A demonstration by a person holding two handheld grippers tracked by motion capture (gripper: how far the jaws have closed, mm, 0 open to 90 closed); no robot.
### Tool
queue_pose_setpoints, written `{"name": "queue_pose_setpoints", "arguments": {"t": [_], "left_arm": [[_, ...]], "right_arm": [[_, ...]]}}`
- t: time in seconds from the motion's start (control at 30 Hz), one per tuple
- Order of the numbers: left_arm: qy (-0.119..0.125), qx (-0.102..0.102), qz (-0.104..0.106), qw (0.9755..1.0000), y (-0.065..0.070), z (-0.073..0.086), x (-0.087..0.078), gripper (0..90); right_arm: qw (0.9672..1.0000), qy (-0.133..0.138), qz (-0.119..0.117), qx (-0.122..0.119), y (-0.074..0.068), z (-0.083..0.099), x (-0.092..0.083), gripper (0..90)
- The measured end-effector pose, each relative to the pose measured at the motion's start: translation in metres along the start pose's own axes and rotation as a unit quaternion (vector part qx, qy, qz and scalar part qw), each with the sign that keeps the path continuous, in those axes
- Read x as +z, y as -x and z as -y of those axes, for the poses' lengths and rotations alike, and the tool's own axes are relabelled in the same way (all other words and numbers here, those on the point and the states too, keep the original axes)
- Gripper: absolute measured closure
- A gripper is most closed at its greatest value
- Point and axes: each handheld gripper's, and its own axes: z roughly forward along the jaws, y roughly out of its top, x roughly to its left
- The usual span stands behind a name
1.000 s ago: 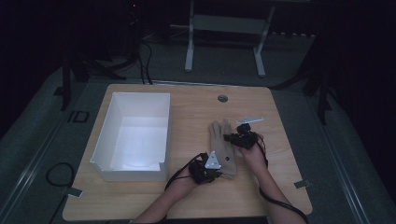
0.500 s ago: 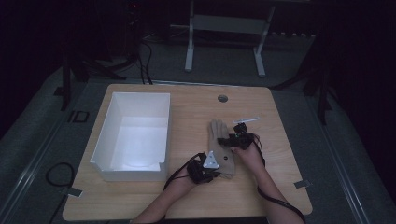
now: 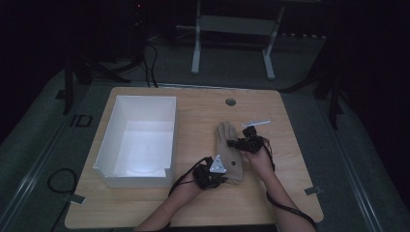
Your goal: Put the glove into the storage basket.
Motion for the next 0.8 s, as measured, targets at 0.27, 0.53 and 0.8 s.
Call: {"name": "queue_pose_setpoints", "arguments": {"t": [0.27,0.53,0.8], "left_arm": [[0.007,0.007,-0.003,0.9999,0.000,-0.014,-0.015,81.4],[0.016,0.019,-0.014,0.9996,0.003,-0.030,-0.037,81.4],[0.022,0.033,-0.025,0.9989,0.004,-0.049,-0.065,81.4]], "right_arm": [[0.9996,0.022,0.002,-0.016,-0.009,-0.014,-0.023,70.6],[0.9988,0.044,-0.013,-0.017,-0.015,-0.027,-0.046,70.6],[0.9971,0.068,-0.011,-0.033,-0.029,-0.047,-0.071,70.6]]}}
